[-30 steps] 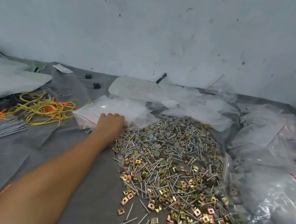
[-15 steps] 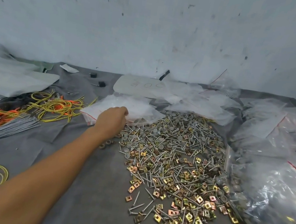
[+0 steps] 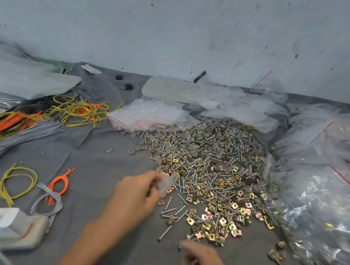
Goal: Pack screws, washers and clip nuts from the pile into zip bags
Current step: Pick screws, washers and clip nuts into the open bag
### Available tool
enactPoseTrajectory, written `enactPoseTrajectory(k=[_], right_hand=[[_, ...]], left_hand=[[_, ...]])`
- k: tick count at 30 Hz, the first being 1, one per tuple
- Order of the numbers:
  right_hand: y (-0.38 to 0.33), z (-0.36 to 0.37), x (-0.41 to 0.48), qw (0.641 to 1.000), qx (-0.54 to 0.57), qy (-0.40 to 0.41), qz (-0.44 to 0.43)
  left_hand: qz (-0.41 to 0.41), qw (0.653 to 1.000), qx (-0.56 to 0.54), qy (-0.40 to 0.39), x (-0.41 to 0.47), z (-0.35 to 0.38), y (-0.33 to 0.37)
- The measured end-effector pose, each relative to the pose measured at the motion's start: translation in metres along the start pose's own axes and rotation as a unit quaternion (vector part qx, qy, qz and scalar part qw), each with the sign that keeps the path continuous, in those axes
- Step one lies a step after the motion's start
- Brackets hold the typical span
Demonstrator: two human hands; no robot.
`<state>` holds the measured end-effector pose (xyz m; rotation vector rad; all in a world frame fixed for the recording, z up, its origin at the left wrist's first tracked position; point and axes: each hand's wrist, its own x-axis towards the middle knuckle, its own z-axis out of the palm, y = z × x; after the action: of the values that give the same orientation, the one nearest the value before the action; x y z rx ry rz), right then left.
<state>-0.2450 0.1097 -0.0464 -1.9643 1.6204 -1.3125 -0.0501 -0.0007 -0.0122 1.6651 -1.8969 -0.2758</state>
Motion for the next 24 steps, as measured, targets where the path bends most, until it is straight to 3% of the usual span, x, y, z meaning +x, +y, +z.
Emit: enactPoseTrajectory(k=[1, 5, 8, 11, 15, 20, 24], right_hand=[[-0.015, 0.007, 0.007, 0.999, 0.003, -0.024, -0.049], [-0.026, 0.018, 0.017, 0.981, 0.010, -0.193, -0.017], [-0.032, 0.028, 0.014, 0.973, 0.017, -0.231, -0.014], [-0.034, 0.032, 0.008, 0.977, 0.035, -0.213, 0.001], [-0.039, 0.037, 0.002, 0.962, 0.057, -0.267, 0.004], [-0.042, 0.046, -0.002, 0.970, 0.157, -0.173, 0.065], [-0.050, 0.055, -0.005, 0.965, 0.196, -0.155, 0.083]], left_hand=[[-0.008, 1.000, -0.023, -0.008, -0.016, -0.001, 0.005], [-0.022, 0.998, -0.055, -0.021, -0.064, -0.004, 0.012], [-0.043, 0.997, -0.063, -0.004, -0.087, -0.010, 0.009], [-0.069, 0.994, -0.086, 0.028, -0.104, -0.014, 0.007], [-0.078, 0.989, -0.113, 0.046, -0.120, -0.016, 0.007], [-0.096, 0.983, -0.148, 0.060, -0.130, -0.017, -0.002], [-0.089, 0.976, -0.174, 0.100, -0.135, -0.013, -0.003]])
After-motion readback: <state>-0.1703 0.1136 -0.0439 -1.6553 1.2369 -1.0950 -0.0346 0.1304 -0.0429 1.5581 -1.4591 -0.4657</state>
